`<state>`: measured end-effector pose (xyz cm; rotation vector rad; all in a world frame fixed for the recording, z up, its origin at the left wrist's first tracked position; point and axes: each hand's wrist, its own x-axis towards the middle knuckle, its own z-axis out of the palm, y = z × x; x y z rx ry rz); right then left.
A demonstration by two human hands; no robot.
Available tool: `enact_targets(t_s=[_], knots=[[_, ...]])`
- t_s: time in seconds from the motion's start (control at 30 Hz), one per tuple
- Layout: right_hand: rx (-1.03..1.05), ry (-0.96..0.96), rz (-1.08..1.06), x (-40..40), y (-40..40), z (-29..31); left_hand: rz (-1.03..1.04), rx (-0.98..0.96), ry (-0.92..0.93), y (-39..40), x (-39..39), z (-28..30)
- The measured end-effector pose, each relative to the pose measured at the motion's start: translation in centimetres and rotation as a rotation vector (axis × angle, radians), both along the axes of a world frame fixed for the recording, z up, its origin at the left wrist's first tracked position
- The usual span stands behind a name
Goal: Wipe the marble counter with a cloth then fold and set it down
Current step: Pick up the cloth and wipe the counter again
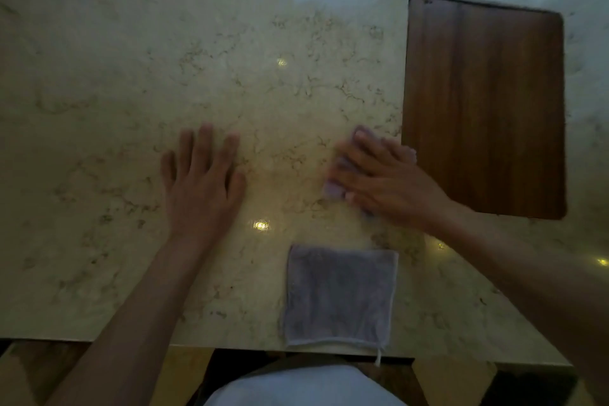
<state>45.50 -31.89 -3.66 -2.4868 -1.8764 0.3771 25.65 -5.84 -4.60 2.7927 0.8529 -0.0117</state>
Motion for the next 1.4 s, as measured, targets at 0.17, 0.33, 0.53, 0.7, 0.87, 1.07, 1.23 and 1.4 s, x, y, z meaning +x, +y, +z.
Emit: enact_targets(t_s=[0.17, 0.33, 0.53, 0.7, 0.87, 1.07, 1.23, 1.4], knots=[[-0.017, 0.018, -0.518, -1.5, 4.0, -0.2, 0.007, 0.033, 0.004, 0.0, -0.1, 0.0], [-0.058, 0.146, -0.180, -8.0, 3.8, 0.9, 0.002, 0.033, 0.012, 0.2, 0.2, -0.1], [0.050, -0.107, -0.703, 0.7, 11.3, -0.8, 0.001, 0.017, 0.041, 0.4, 0.1, 0.0], [0.037, 0.065, -0.483, -12.3, 18.3, -0.5, 0.144, -0.412, -0.352, 3.8, -1.9, 2.6], [-0.005, -0.002, -0.847, -13.3, 15.5, -0.3, 0.279, -0.179, -0.260, 17.5, -12.3, 3.0], [0.129, -0.102, -1.045, -8.7, 30.2, -1.4, 0.252, -0.049, 0.012, 26.8, -18.5, 1.5], [0.149, 0.030, -0.555, -25.2, 38.8, -0.7, 0.176, 0.024, -0.002, 27.5, -18.8, 0.7], [0.019, -0.032, -0.787, -20.4, 30.0, -0.7, 0.169, 0.032, -0.006, 27.6, -18.8, 0.7]])
